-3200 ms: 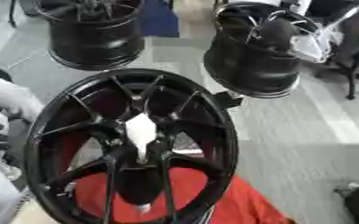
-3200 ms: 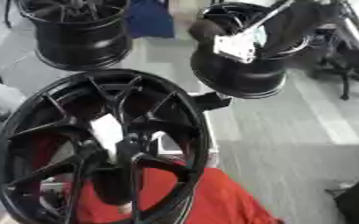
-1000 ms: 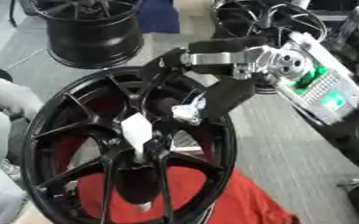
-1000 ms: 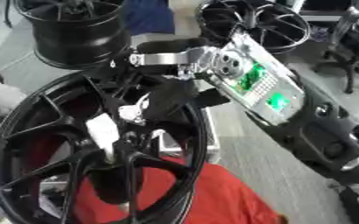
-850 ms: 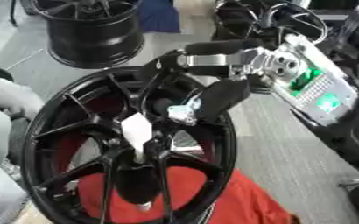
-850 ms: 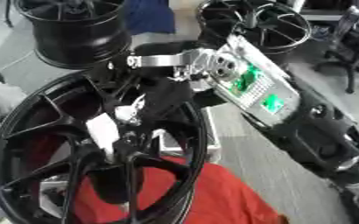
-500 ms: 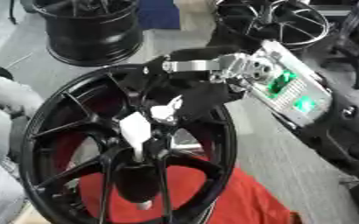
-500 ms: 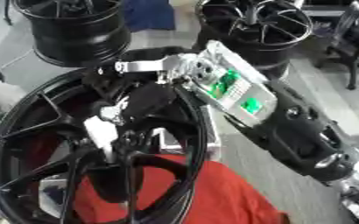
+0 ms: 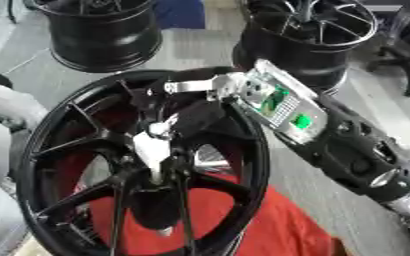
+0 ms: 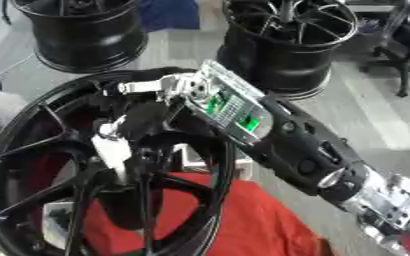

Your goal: Pull the pin out of the wheel hub.

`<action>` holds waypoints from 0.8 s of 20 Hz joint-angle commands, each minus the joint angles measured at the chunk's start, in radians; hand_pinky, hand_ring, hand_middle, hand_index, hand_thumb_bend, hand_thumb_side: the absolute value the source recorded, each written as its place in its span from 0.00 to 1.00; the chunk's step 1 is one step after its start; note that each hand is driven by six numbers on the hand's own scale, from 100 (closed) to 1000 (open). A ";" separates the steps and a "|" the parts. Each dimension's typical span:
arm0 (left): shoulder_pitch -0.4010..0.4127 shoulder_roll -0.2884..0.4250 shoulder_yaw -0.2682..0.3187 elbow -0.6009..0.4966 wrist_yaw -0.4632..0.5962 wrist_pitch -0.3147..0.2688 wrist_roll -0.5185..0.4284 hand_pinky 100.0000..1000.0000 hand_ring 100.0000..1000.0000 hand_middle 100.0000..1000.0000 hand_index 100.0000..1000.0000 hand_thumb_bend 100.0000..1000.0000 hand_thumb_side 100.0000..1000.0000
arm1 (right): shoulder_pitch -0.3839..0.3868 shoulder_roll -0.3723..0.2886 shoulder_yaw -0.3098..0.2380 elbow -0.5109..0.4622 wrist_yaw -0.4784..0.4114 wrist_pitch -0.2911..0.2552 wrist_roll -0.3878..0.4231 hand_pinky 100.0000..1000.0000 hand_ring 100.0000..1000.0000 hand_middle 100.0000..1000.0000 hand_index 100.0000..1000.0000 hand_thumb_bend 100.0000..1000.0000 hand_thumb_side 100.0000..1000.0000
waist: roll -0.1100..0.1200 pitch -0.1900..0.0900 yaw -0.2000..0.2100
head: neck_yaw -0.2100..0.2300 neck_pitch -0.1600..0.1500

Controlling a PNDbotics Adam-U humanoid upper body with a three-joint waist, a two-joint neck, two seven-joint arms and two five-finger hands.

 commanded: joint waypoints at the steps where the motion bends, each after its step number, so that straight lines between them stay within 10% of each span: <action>1: -0.016 0.006 -0.006 -0.017 0.004 -0.001 -0.006 0.57 0.57 0.58 0.71 0.00 0.84 | -0.018 -0.004 -0.005 0.011 0.014 -0.009 -0.001 0.89 0.89 0.88 0.98 0.00 0.65 | 0.007 -0.007 0.002 | -0.001 -0.003; 16: -0.016 0.007 -0.008 -0.012 0.002 -0.003 -0.014 0.57 0.57 0.58 0.71 0.00 0.84 | -0.015 -0.006 0.006 -0.011 0.023 -0.026 0.031 0.87 0.89 0.88 0.98 0.00 0.71 | 0.006 -0.003 0.000 | 0.000 -0.003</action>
